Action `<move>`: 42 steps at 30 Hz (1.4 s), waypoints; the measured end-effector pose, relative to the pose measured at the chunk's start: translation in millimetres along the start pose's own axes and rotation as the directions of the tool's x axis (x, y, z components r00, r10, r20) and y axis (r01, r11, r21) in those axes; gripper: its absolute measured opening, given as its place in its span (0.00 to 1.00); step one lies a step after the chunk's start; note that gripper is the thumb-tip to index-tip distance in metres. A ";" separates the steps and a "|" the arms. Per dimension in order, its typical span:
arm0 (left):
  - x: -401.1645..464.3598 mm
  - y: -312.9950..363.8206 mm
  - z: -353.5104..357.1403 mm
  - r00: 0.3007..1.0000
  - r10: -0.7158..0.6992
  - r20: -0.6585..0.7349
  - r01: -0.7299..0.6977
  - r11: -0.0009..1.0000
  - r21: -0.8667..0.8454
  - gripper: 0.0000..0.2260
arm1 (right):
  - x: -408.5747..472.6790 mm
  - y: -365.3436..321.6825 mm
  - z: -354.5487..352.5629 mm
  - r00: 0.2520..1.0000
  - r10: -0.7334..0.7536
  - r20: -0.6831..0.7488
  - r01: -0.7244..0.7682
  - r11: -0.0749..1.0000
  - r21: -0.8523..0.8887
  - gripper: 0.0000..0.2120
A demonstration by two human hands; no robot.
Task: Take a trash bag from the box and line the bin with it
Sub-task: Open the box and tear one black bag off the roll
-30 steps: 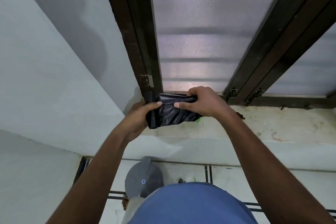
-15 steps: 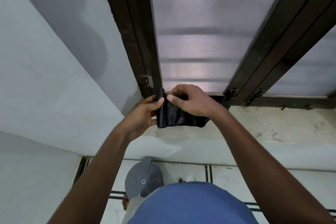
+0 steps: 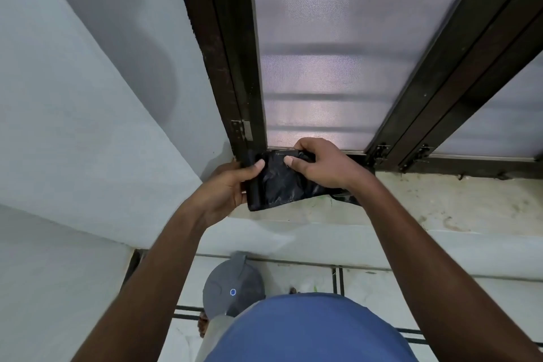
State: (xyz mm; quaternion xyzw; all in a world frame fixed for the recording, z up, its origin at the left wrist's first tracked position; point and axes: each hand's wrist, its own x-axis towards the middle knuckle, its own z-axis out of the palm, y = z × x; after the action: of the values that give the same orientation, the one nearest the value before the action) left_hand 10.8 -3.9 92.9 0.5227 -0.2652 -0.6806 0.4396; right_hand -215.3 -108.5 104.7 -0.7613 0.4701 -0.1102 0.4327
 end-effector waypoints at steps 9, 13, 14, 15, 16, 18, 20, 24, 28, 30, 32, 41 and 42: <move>6.5 1.1 -5.1 0.989 0.021 -0.148 -0.017 1.000 0.026 0.16 | -6.7 -4.1 0.1 0.996 0.024 -0.091 -0.054 0.937 -0.345 0.15; 2.0 5.7 4.1 0.993 0.099 -0.071 -0.094 0.993 0.072 0.16 | -8.7 -22.7 2.4 1.000 -0.013 0.025 0.015 0.995 -0.097 0.28; 1.4 6.8 5.3 0.993 0.107 -0.057 -0.103 0.992 0.066 0.16 | -8.1 -26.7 3.3 0.998 -0.008 0.059 0.011 0.999 -0.050 0.29; 0.9 7.7 6.1 0.993 0.110 -0.048 -0.107 0.992 0.063 0.16 | -7.4 -29.0 3.2 0.996 -0.008 0.088 0.012 0.999 -0.042 0.28; 0.8 8.2 6.3 0.992 0.114 -0.048 -0.111 0.991 0.071 0.16 | -6.1 -28.9 2.8 0.994 -0.012 0.108 0.018 0.998 -0.055 0.24; 1.7 8.1 4.4 0.990 0.125 -0.067 -0.118 0.988 0.096 0.16 | -3.2 -25.2 1.4 0.990 -0.022 0.138 0.033 0.997 -0.074 0.11; 2.2 7.4 2.9 0.989 0.123 -0.087 -0.114 0.988 0.108 0.16 | 0.0 -18.6 0.4 0.987 -0.039 0.158 0.044 0.999 -0.024 0.07; 4.4 5.0 5.9 0.985 0.136 -0.102 -0.120 0.981 0.152 0.14 | 1.8 -11.5 1.7 0.981 -0.074 0.180 0.070 0.997 0.029 0.10; 8.7 3.7 9.0 0.981 0.156 -0.115 -0.135 0.976 0.171 0.13 | 5.1 -4.3 -0.1 0.977 -0.069 0.202 0.061 0.997 0.048 0.12; 10.6 2.8 11.4 0.978 0.163 -0.128 -0.140 0.976 0.169 0.12 | 8.3 -1.2 -0.1 0.976 -0.048 0.212 0.045 0.999 0.017 0.12; 14.4 1.0 13.8 0.976 0.174 -0.134 -0.154 0.977 0.151 0.12 | 12.3 0.1 0.7 0.983 -0.031 0.183 0.035 0.999 -0.021 0.12; 35.1 -2.2 22.2 0.965 0.176 -0.192 -0.155 0.981 0.118 0.11 | 15.2 3.7 14.9 0.999 -0.030 -0.042 0.019 0.972 -0.234 0.14; 35.3 -1.7 22.6 0.964 0.172 -0.205 -0.148 0.981 0.126 0.11 | 15.1 3.7 17.5 0.997 -0.035 -0.068 0.017 0.966 -0.260 0.14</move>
State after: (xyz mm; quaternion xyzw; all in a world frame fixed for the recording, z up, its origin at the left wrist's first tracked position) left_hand -13.4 -36.2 81.6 0.5934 -0.2943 -0.5668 0.4899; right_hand -199.5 -111.7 87.7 -0.8129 0.4858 -0.0810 0.3108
